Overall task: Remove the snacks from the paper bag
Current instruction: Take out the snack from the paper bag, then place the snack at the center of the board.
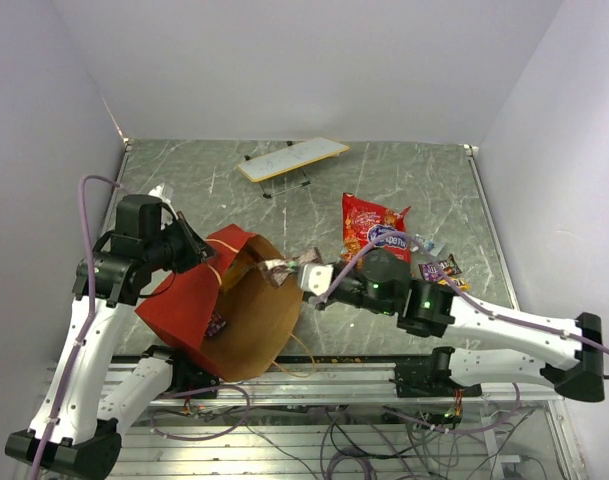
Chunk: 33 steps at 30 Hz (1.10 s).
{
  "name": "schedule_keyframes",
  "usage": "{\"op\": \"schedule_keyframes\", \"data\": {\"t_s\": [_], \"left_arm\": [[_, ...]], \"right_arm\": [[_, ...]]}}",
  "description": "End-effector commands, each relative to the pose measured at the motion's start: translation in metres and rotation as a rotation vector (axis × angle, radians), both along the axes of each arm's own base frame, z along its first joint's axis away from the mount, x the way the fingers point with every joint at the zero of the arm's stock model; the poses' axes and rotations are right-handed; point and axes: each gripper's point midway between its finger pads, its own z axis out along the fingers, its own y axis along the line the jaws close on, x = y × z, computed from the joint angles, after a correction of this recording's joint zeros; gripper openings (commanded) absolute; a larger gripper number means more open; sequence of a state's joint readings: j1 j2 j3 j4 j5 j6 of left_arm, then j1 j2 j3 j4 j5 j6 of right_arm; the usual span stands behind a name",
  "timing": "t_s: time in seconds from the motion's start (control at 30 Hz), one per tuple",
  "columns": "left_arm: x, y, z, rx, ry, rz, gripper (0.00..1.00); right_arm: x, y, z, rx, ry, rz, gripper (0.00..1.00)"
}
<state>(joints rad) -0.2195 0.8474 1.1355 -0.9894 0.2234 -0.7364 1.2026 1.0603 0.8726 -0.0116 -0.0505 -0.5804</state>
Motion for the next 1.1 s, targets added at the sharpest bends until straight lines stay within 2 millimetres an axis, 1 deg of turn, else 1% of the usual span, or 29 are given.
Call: {"op": "schedule_keyframes", "data": {"t_s": [0.0,0.1,0.17,0.23,0.3,0.37,0.4,0.43,0.47,0.5,0.57,0.63,0.73,0.77,0.8,0.87,1.0,1.07], "left_arm": [[0.013,0.003,0.01,0.033,-0.057,0.007,0.07],[0.015,0.004,0.011,0.039,-0.063,0.013,0.07],[0.014,0.005,0.011,0.034,-0.065,0.018,0.07],[0.013,0.004,0.01,0.023,-0.063,0.019,0.07],[0.011,0.001,0.009,0.01,-0.058,0.014,0.07],[0.011,0.002,0.007,0.011,-0.054,0.014,0.07],[0.01,0.002,0.006,0.013,-0.051,0.018,0.07],[0.01,0.002,0.006,0.012,-0.049,0.021,0.07],[0.01,0.002,0.007,0.005,-0.049,0.022,0.07],[0.01,0.0,0.009,-0.004,-0.052,0.019,0.07],[0.009,-0.002,0.009,-0.016,-0.054,0.013,0.07],[0.009,-0.002,0.008,-0.019,-0.052,0.013,0.07],[0.009,-0.004,0.008,-0.025,-0.046,0.006,0.07],[0.009,-0.004,0.009,-0.028,-0.046,0.006,0.07],[0.009,-0.004,0.009,-0.028,-0.048,0.008,0.07],[0.009,-0.005,0.01,-0.033,-0.05,0.006,0.07],[0.007,-0.005,0.008,-0.028,-0.039,0.001,0.07],[0.007,-0.005,0.007,-0.027,-0.035,0.0,0.07]], "right_arm": [[0.033,-0.049,0.011,0.043,0.035,-0.321,0.0],[0.052,-0.076,0.021,0.144,0.069,-0.517,0.0],[0.068,-0.098,0.029,0.243,0.105,-0.703,0.0],[0.087,-0.121,0.03,0.305,0.125,-0.893,0.0],[0.107,-0.139,0.03,0.339,0.15,-1.032,0.0],[0.131,-0.164,0.017,0.364,0.22,-1.19,0.0],[0.144,-0.177,0.012,0.404,0.27,-1.274,0.0],[0.154,-0.195,-0.003,0.387,0.316,-1.371,0.0],[0.164,-0.216,-0.01,0.425,0.367,-1.481,0.0],[0.169,-0.231,-0.02,0.495,0.441,-1.579,0.0],[0.172,-0.259,-0.041,0.549,0.543,-1.729,0.0],[0.17,-0.287,-0.063,0.6,0.638,-1.859,0.0],[0.16,-0.324,-0.096,0.672,0.757,-2.015,0.0],[0.153,-0.336,-0.113,0.679,0.796,-2.068,0.0],[0.148,-0.345,-0.125,0.692,0.832,-2.106,0.0],[0.139,-0.359,-0.142,0.701,0.87,-2.175,0.0],[0.132,-0.374,-0.168,0.665,0.86,-2.242,0.0],[0.129,-0.378,-0.181,0.648,0.87,-2.263,0.0]]}}
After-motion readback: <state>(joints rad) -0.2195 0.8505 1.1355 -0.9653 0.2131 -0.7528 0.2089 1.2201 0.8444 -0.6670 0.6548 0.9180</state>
